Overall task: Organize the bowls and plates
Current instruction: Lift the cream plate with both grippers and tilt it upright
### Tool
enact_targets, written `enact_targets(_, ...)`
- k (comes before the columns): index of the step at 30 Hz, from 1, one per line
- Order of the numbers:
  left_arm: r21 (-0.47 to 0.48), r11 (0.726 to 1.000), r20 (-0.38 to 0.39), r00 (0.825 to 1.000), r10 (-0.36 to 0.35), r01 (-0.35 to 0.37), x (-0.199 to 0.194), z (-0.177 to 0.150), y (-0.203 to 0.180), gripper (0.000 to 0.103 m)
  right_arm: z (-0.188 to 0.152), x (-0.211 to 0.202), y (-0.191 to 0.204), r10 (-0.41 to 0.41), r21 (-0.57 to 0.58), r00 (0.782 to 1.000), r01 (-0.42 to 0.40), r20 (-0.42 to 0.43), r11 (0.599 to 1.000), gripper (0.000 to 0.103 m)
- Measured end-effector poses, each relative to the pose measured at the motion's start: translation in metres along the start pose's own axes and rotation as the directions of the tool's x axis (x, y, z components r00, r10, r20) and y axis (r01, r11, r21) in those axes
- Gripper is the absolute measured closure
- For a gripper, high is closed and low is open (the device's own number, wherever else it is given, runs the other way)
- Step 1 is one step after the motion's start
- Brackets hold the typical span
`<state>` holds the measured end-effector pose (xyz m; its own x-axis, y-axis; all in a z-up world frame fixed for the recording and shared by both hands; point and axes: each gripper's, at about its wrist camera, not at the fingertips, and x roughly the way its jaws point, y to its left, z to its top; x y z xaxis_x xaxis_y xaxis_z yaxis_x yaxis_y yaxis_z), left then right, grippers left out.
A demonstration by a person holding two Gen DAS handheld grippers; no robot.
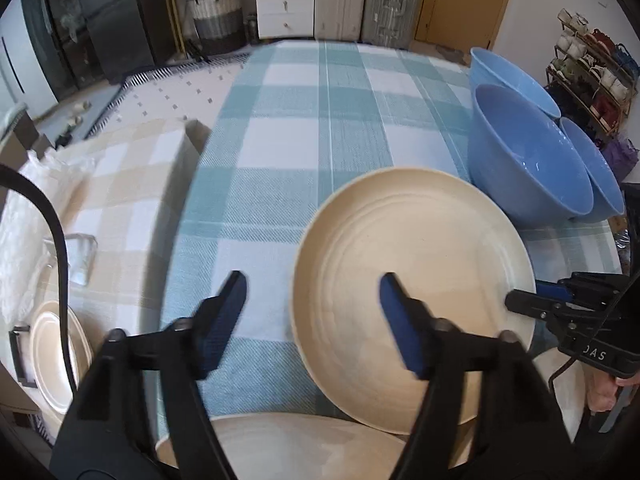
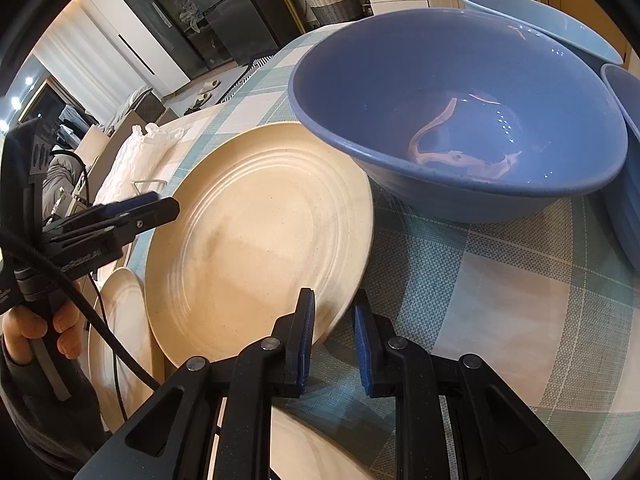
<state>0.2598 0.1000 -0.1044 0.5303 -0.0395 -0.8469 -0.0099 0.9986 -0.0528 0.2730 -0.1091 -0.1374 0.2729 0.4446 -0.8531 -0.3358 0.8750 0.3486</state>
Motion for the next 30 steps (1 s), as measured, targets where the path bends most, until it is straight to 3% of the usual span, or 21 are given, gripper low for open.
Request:
enact_targets(7,-0.022,1.0,-0.038,0.999,0.005,-0.006,0.008,-0.001,0.01,0.038,0.0,0.0,0.002,-0.005,-0.002,1.0,0.005,0.0,1.0,0.084)
enact_targets(13,-0.017,1.0,-0.08,0.997,-0.007,0.006,0.026,-0.008,0.006,0.061,-0.001,-0.001,0.003,-0.006,-0.002,1.0,0.006,0.005,1.0,0.084)
enact_targets(15,-0.01,1.0,-0.091,0.996,-0.009,0.008,0.03,-0.01,0.004,0.076,-0.001,-0.002,0.003,-0.006,-0.003,1.0,0.007,0.006,1.0,0.084)
enact_targets(17,-0.01,1.0,-0.102,0.995,-0.021,0.02,0.032,-0.012,0.002,0.082,-0.001,-0.002,0.003,-0.008,-0.004,1.0,0.008,0.006,1.0,0.084)
enact_targets(23,-0.052,0.998,-0.114,0.993,-0.027,0.021,0.035,-0.015,0.007,0.09,-0.002,-0.002,0.002,-0.005,0.001,1.0,0.005,0.006,1.0,0.085)
enact_targets(30,-0.042,0.999,-0.093,0.995,-0.03,0.026,0.027,-0.02,0.003,0.092,-0.004,-0.006,0.0,-0.016,0.015,1.0,0.016,0.018,1.0,0.086)
